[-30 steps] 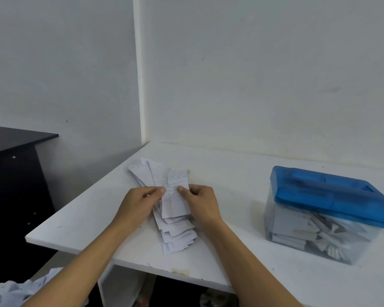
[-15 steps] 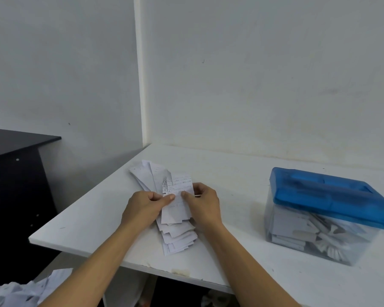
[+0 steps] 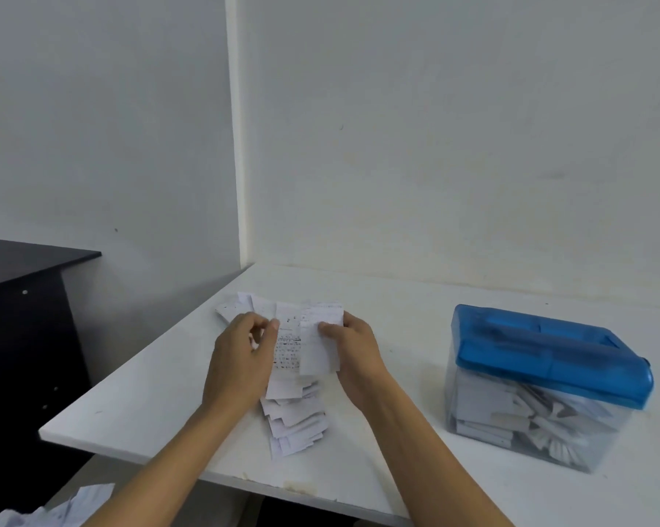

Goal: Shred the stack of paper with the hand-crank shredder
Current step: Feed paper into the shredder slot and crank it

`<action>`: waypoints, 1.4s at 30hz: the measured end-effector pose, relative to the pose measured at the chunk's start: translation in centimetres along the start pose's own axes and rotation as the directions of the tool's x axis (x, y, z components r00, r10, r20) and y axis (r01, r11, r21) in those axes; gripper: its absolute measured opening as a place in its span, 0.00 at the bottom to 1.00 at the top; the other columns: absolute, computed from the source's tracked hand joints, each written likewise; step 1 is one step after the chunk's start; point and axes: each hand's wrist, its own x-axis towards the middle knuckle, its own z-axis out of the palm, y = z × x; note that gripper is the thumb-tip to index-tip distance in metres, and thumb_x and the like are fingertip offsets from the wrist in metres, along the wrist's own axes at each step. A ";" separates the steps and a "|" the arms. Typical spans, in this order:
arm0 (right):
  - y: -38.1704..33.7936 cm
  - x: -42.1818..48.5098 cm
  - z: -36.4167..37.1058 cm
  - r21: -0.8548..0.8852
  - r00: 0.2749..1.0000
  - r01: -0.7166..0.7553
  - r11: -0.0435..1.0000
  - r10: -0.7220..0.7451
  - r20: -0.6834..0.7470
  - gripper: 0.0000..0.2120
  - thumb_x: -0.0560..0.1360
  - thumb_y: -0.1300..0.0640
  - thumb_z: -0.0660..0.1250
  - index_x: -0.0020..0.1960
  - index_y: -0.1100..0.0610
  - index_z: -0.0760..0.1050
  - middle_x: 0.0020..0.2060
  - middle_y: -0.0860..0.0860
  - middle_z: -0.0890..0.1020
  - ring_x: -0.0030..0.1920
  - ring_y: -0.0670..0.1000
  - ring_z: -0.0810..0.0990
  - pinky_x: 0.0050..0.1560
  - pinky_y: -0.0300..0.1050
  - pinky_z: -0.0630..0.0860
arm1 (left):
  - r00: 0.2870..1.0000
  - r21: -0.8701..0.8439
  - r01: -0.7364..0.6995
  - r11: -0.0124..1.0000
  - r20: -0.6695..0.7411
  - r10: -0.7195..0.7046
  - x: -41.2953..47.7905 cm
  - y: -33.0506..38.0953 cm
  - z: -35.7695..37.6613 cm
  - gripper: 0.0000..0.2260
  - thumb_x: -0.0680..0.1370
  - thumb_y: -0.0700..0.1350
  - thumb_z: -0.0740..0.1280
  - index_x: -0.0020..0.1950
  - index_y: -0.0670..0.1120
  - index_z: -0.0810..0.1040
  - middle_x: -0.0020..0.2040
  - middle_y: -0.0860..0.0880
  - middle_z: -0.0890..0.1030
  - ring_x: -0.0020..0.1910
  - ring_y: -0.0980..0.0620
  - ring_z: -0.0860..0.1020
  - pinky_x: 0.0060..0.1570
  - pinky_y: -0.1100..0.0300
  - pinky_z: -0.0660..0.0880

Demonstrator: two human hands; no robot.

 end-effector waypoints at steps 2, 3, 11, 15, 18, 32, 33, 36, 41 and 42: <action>-1.8 -0.5 0.4 -0.017 0.999 0.027 0.999 -0.026 0.043 0.15 0.77 0.67 0.61 0.60 0.60 0.80 0.52 0.56 0.86 0.53 0.59 0.85 0.53 0.52 0.82 | 0.993 -0.065 0.028 0.997 0.119 -0.020 0.4 2.6 -0.1 0.15 0.84 0.53 0.61 0.41 0.48 0.76 0.36 0.55 0.78 0.33 0.60 0.74 0.34 0.67 0.67; -2.6 -0.8 0.6 -0.043 0.998 0.038 0.998 -0.036 0.050 0.15 0.77 0.67 0.60 0.59 0.60 0.81 0.51 0.56 0.87 0.51 0.58 0.85 0.50 0.51 0.80 | 0.978 -0.077 0.052 0.996 0.205 -0.035 0.6 3.9 0.1 0.17 0.85 0.54 0.59 0.42 0.48 0.76 0.35 0.55 0.77 0.32 0.60 0.73 0.33 0.68 0.67; -8.6 -2.6 -0.6 -0.199 0.989 0.140 0.970 -0.146 -0.015 0.05 0.72 0.61 0.62 0.44 0.57 0.77 0.40 0.54 0.80 0.42 0.54 0.77 0.42 0.49 0.71 | 0.967 -0.263 -0.034 0.964 0.234 0.098 1.5 11.3 2.5 0.09 0.87 0.47 0.55 0.60 0.48 0.74 0.51 0.55 0.78 0.49 0.61 0.76 0.42 0.76 0.70; -12.9 -4.0 -4.6 -0.479 0.983 0.182 0.859 -0.175 0.059 0.08 0.80 0.55 0.64 0.51 0.58 0.79 0.42 0.51 0.82 0.40 0.49 0.79 0.40 0.44 0.74 | 0.968 -0.319 -0.109 0.942 0.182 0.173 2.8 15.0 3.5 0.10 0.87 0.48 0.55 0.57 0.43 0.72 0.48 0.49 0.77 0.44 0.54 0.74 0.40 0.61 0.71; -16.1 -5.3 -7.6 -0.644 0.965 0.222 0.732 -0.258 0.040 0.09 0.80 0.51 0.67 0.47 0.56 0.82 0.39 0.48 0.84 0.38 0.44 0.82 0.40 0.40 0.76 | 0.950 -0.384 -0.134 0.914 0.213 0.229 3.1 18.1 4.6 0.11 0.87 0.48 0.57 0.62 0.44 0.73 0.53 0.49 0.79 0.47 0.55 0.76 0.44 0.61 0.73; -20.8 -9.9 -19.6 -0.755 0.908 0.090 0.649 -0.366 -0.206 0.07 0.79 0.54 0.70 0.52 0.56 0.83 0.42 0.50 0.86 0.44 0.48 0.84 0.45 0.40 0.79 | 0.804 -0.460 -0.107 0.881 0.481 0.349 -0.2 26.8 14.2 0.15 0.84 0.42 0.63 0.72 0.49 0.73 0.61 0.53 0.79 0.57 0.52 0.77 0.49 0.68 0.73; -20.6 -10.1 -20.3 -0.777 0.908 0.060 0.627 -0.358 -0.219 0.07 0.79 0.54 0.69 0.52 0.56 0.83 0.42 0.50 0.86 0.45 0.49 0.84 0.45 0.41 0.79 | 0.792 -0.456 -0.106 0.884 0.499 0.353 -0.5 26.7 14.9 0.15 0.84 0.42 0.63 0.71 0.49 0.74 0.60 0.53 0.79 0.57 0.52 0.78 0.48 0.68 0.73; -20.2 -10.9 -21.9 -0.840 0.912 -0.007 0.543 -0.341 -0.228 0.05 0.78 0.55 0.70 0.47 0.54 0.84 0.40 0.51 0.85 0.43 0.52 0.81 0.46 0.47 0.79 | 0.754 -0.430 -0.116 0.895 0.548 0.361 -1.4 26.2 16.4 0.15 0.84 0.41 0.65 0.70 0.49 0.74 0.61 0.52 0.80 0.57 0.51 0.79 0.52 0.65 0.75; -19.1 -11.6 -23.2 -0.878 0.918 -0.034 0.478 -0.332 -0.217 0.08 0.78 0.55 0.70 0.42 0.55 0.84 0.37 0.53 0.84 0.38 0.50 0.77 0.39 0.41 0.74 | 0.711 -0.376 -0.207 0.903 0.577 0.403 -1.8 25.3 17.4 0.14 0.81 0.42 0.69 0.66 0.48 0.76 0.56 0.54 0.82 0.53 0.54 0.81 0.53 0.60 0.81; -18.9 -11.6 -23.3 -0.877 0.921 -0.033 0.480 -0.327 -0.213 0.08 0.78 0.55 0.70 0.42 0.56 0.84 0.37 0.53 0.84 0.37 0.50 0.77 0.40 0.41 0.75 | 0.704 -0.368 -0.225 0.902 0.579 0.411 -1.8 25.3 17.4 0.14 0.81 0.43 0.70 0.66 0.49 0.77 0.56 0.53 0.83 0.52 0.54 0.81 0.53 0.59 0.81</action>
